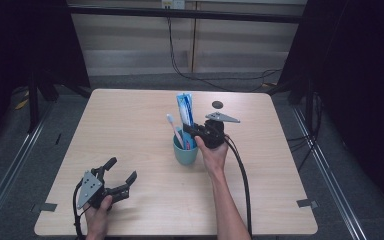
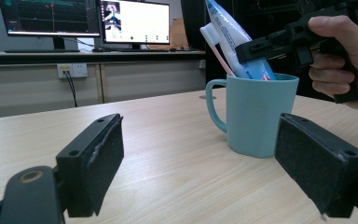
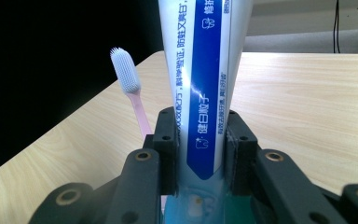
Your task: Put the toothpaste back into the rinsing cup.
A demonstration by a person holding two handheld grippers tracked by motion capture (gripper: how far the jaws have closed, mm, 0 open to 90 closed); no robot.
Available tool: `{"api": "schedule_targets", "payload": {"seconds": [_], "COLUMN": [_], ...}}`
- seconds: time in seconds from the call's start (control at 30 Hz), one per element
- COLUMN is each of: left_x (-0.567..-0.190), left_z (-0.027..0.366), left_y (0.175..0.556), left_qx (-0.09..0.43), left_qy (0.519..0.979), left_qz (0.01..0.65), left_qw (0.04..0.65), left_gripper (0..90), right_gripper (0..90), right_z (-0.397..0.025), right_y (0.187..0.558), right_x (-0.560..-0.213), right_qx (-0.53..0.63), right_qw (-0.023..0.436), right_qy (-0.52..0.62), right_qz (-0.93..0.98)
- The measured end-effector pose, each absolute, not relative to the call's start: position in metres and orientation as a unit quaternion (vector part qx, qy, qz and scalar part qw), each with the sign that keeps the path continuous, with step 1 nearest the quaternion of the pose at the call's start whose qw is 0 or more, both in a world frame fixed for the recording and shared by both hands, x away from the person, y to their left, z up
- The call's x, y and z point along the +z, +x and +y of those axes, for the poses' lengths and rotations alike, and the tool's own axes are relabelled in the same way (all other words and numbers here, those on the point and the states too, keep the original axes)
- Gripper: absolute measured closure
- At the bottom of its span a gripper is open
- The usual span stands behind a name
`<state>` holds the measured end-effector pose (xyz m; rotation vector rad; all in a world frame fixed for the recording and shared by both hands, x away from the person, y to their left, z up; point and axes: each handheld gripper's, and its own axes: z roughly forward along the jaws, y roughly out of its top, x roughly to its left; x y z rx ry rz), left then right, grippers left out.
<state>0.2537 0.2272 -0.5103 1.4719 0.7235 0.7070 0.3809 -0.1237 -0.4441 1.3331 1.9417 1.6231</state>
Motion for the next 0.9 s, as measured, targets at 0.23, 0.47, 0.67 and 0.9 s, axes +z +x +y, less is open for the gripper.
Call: {"api": "schedule_targets", "payload": {"seconds": [0.23,0.47,0.67,0.9], "left_x": [-0.5103,-0.5103,-0.5103,-0.5104], "left_z": [0.2273,0.2272,0.2271,0.2271], "left_y": [0.2537,0.2538,0.2537,0.2537], "left_qx": [0.308,0.309,0.309,0.309], "left_qy": [0.642,0.642,0.641,0.641], "left_qz": [0.316,0.316,0.316,0.316], "left_qw": [0.627,0.627,0.627,0.627], "left_gripper": [15.8,15.8,15.8,15.8], "right_gripper": [70.2,68.8,62.6,54.4], "right_z": [-0.1254,-0.1274,-0.129,-0.1303], "right_y": [0.3794,0.3776,0.3751,0.3743], "right_x": [-0.4424,-0.4412,-0.4396,-0.4394], "right_qx": [0.555,0.548,0.547,0.548], "right_qw": [0.145,0.151,0.15,0.144], "right_qy": [0.457,0.451,0.449,0.448], "right_qz": [0.679,0.688,0.691,0.691]}}
